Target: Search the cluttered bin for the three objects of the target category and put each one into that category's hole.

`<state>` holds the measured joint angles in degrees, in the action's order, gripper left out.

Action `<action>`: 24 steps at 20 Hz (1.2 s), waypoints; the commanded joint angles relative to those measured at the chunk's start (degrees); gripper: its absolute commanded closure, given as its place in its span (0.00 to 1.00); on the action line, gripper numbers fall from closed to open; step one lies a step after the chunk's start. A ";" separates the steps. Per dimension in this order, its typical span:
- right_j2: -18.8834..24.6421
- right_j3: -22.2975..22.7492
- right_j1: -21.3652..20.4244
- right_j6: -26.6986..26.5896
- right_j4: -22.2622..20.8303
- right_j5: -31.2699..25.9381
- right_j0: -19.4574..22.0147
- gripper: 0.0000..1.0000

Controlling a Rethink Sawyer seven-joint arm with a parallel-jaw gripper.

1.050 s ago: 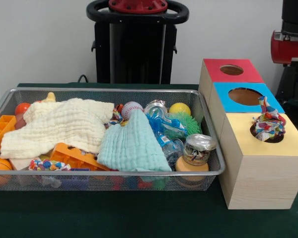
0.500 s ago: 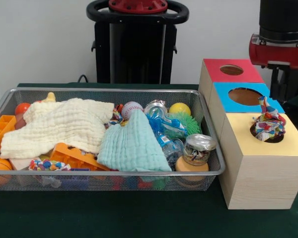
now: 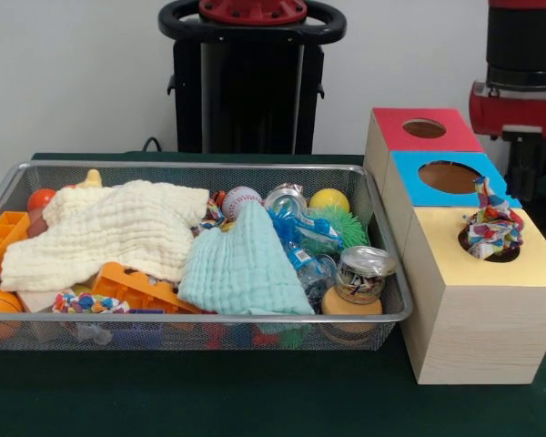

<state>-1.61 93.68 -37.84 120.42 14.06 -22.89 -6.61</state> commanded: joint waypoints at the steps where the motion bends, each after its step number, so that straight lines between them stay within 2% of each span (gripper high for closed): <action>1: -2.71 2.56 11.20 13.32 -0.77 10.88 -3.02 1.00; 4: -7.04 -2.54 15.84 13.57 1.55 9.37 -6.25 1.00; 7: -9.49 -5.27 18.04 12.71 2.96 8.07 -7.68 1.00; 11: -5.59 -2.38 17.17 10.14 2.01 12.72 -4.16 1.00; 15: -2.80 0.27 15.33 9.02 1.03 14.17 -1.60 1.00; 20: -1.13 2.06 13.82 9.09 1.09 14.08 -0.11 1.00; 24: -0.02 3.20 11.19 8.35 1.49 10.86 1.06 1.00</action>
<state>-5.33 91.26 -32.21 120.42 15.23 -13.55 -11.78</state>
